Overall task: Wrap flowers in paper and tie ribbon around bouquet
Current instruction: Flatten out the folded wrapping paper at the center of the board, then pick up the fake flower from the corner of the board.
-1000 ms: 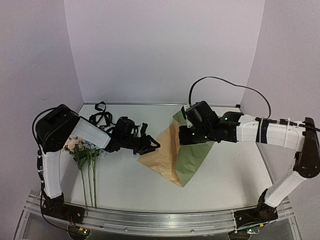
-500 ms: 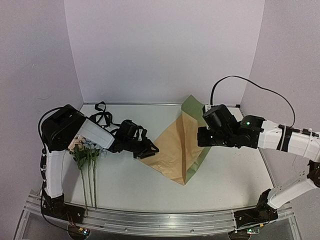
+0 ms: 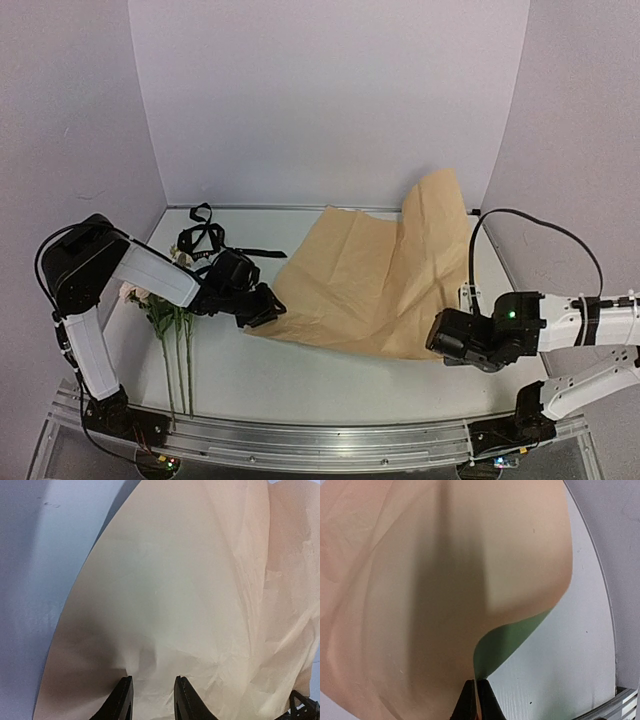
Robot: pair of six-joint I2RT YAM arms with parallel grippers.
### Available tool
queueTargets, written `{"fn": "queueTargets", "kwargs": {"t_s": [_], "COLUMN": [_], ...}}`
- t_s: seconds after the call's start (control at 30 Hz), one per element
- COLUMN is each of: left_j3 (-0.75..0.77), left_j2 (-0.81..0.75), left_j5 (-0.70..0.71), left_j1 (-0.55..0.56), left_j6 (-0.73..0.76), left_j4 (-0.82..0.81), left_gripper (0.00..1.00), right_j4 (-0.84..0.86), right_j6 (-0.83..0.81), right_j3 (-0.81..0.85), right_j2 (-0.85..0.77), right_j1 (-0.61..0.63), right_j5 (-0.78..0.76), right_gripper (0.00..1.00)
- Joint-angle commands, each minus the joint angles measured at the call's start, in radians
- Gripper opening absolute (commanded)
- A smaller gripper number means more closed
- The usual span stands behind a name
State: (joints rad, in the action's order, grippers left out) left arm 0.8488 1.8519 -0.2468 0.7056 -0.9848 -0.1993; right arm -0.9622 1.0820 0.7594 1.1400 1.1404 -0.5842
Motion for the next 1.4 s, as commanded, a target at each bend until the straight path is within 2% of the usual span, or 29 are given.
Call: {"fn": "queueTargets", "kwargs": {"t_s": [0.0,0.1,0.2,0.27,0.33,0.4,0.43,0.57,0.67,0.77,0.93,1.07,1.2,1.37], "left_j3": [-0.093,-0.093,-0.070,-0.048,-0.023,0.007,0.021,0.092,0.165,0.241,0.334,0.397,0.451,0.397], "left_j2": [-0.010,-0.017,-0.018,-0.015,-0.011,-0.002,0.006,0.033,0.071,0.111,0.151,0.166,0.158,0.021], "left_j5": [0.105,0.126,0.135,0.140,0.147,0.147,0.144,0.136,0.134,0.127,0.114,0.102,0.087,0.093], "left_j1": [-0.006,-0.007,-0.021,-0.041,-0.070,-0.110,-0.128,-0.194,-0.230,-0.246,-0.248,-0.250,-0.250,-0.250], "left_j6": [-0.027,-0.005,0.060,0.114,0.169,0.228,0.251,0.333,0.389,0.426,0.445,0.463,0.470,0.394], "left_j4": [0.176,0.207,0.258,0.292,0.330,0.366,0.382,0.442,0.494,0.532,0.562,0.584,0.608,0.595], "left_gripper": [0.31,0.31,0.31,0.30,0.29,0.29,0.29,0.29,0.30,0.31,0.32,0.33,0.35,0.50], "right_j4": [-0.108,-0.104,-0.086,-0.069,-0.055,-0.048,-0.048,-0.045,-0.020,0.091,0.265,0.429,0.511,0.572], "right_j6": [0.271,0.288,0.237,0.203,0.168,0.119,0.071,-0.068,-0.154,-0.226,-0.349,-0.393,-0.448,-0.485], "right_j3": [-0.026,-0.012,0.015,0.028,0.030,0.028,0.030,0.037,0.028,-0.005,0.022,0.062,0.135,0.206], "right_j2": [0.043,0.061,0.068,0.071,0.068,0.054,0.044,-0.025,-0.076,-0.086,0.035,0.169,0.319,0.473], "right_j1": [0.089,0.134,0.159,0.168,0.172,0.172,0.170,0.103,0.014,-0.107,-0.233,-0.277,-0.295,-0.296], "right_j5": [-0.058,-0.071,-0.063,-0.040,-0.009,0.013,0.022,0.088,0.151,0.276,0.419,0.476,0.474,0.455], "right_gripper": [0.00,0.09,0.20,0.34,0.54,0.68,0.78,0.92,0.96,0.97,0.88,0.82,0.78,0.73]}}
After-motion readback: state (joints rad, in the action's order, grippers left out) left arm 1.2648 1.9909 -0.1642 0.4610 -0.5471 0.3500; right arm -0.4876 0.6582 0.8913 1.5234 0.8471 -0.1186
